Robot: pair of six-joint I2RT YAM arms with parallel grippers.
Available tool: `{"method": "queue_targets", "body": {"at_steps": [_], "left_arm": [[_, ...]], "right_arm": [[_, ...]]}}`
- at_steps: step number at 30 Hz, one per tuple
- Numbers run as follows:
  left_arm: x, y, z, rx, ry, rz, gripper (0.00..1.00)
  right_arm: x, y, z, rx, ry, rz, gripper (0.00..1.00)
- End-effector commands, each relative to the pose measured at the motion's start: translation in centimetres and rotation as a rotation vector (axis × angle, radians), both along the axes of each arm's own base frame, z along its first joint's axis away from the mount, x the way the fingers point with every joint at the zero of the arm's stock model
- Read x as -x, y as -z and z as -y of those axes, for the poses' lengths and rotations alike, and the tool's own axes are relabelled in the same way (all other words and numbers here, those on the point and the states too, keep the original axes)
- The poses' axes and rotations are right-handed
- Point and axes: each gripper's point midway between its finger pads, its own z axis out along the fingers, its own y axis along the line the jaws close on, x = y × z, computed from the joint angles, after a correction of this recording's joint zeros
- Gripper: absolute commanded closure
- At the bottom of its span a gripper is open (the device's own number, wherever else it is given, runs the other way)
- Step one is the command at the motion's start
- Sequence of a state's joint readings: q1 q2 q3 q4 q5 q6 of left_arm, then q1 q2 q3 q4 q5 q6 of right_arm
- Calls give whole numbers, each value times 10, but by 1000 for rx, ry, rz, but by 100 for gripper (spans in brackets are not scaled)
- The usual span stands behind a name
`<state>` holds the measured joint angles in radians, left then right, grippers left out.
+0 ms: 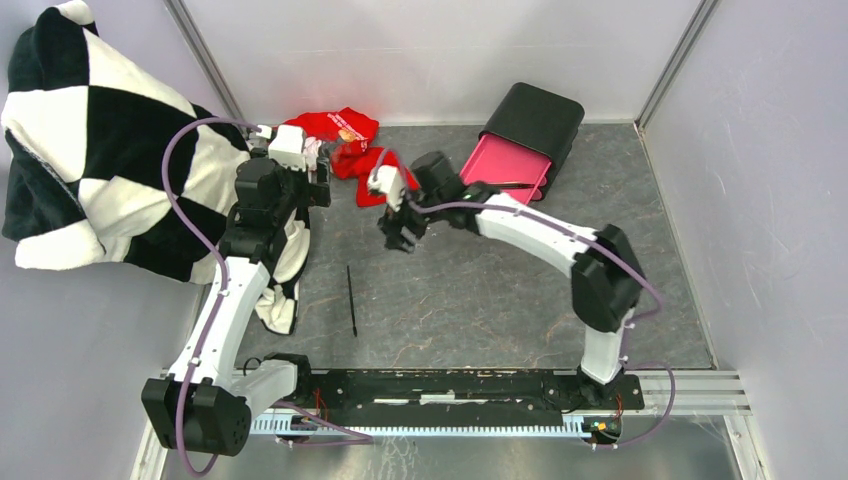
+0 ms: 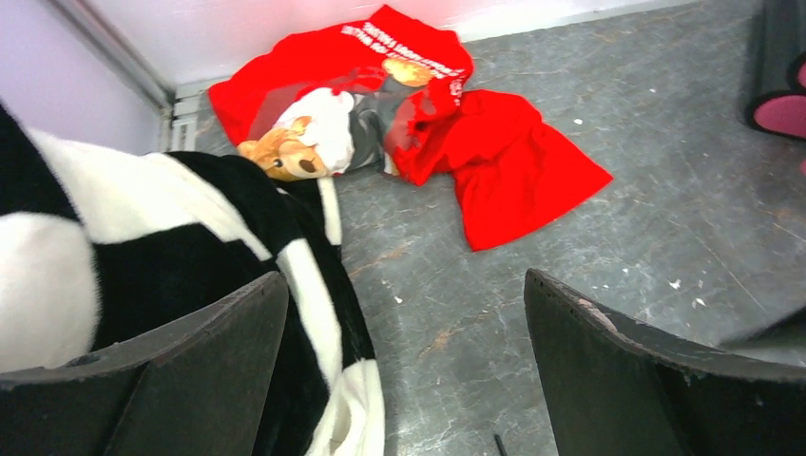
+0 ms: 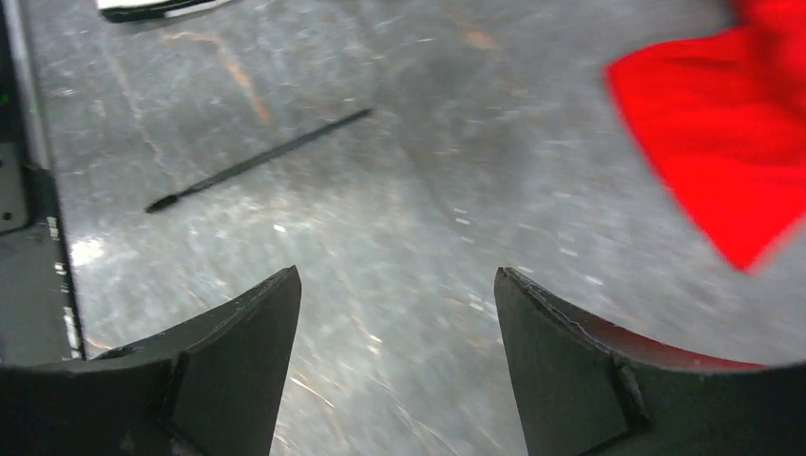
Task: Organize the makeup
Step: Place the makeup tool in the drawer, then pick up the makeup tool from the corner of the board.
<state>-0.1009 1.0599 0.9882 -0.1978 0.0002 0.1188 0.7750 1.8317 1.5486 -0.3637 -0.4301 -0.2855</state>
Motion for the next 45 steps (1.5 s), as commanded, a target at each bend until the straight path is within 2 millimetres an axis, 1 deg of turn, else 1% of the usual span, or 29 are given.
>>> {"method": "queue_targets", "body": {"at_steps": [1, 3, 5, 10, 14, 17, 19, 24, 25, 28, 30, 33, 34, 37, 41, 43, 45], "left_arm": [[-2, -42, -19, 53, -114, 128, 0], [0, -44, -21, 54, -125, 135, 0], [0, -45, -21, 57, -126, 138, 0], [2, -45, -21, 56, -121, 146, 0], [4, -44, -21, 53, -115, 146, 0], [5, -43, -19, 51, -103, 145, 0], [5, -43, -18, 50, -97, 145, 0], [6, -41, -15, 51, -74, 141, 0], [6, -41, -14, 48, -71, 142, 0], [6, -40, -14, 47, -66, 140, 0], [6, -39, -13, 46, -62, 137, 0], [7, -39, -12, 43, -57, 136, 0], [6, -39, -12, 41, -52, 137, 0], [6, -36, -10, 37, -40, 131, 0], [6, -35, -10, 32, -36, 128, 0], [6, -34, -10, 29, -36, 126, 0], [5, -32, -11, 26, -38, 123, 0]], "right_arm": [[28, 32, -52, -6, -2, -136, 19], [41, 47, -70, 18, -17, -139, 19], [55, 57, -89, 41, -35, -131, 19], [85, 88, -123, 127, -74, -127, 21], [99, 105, -138, 176, -87, -93, 22], [103, 116, -143, 214, -82, -55, 22], [105, 124, -142, 245, -79, -17, 22], [100, 145, -129, 320, -59, 76, 22], [96, 149, -124, 336, -42, 94, 23], [92, 154, -111, 369, -34, 135, 23], [90, 151, -101, 375, -30, 157, 23], [88, 153, -83, 375, -37, 143, 23], [87, 152, -77, 369, -44, 125, 23], [88, 160, -58, 353, -64, 41, 25], [86, 170, -39, 341, -73, -43, 30], [87, 174, -34, 335, -82, -79, 35], [85, 177, -31, 331, -85, -109, 46]]}}
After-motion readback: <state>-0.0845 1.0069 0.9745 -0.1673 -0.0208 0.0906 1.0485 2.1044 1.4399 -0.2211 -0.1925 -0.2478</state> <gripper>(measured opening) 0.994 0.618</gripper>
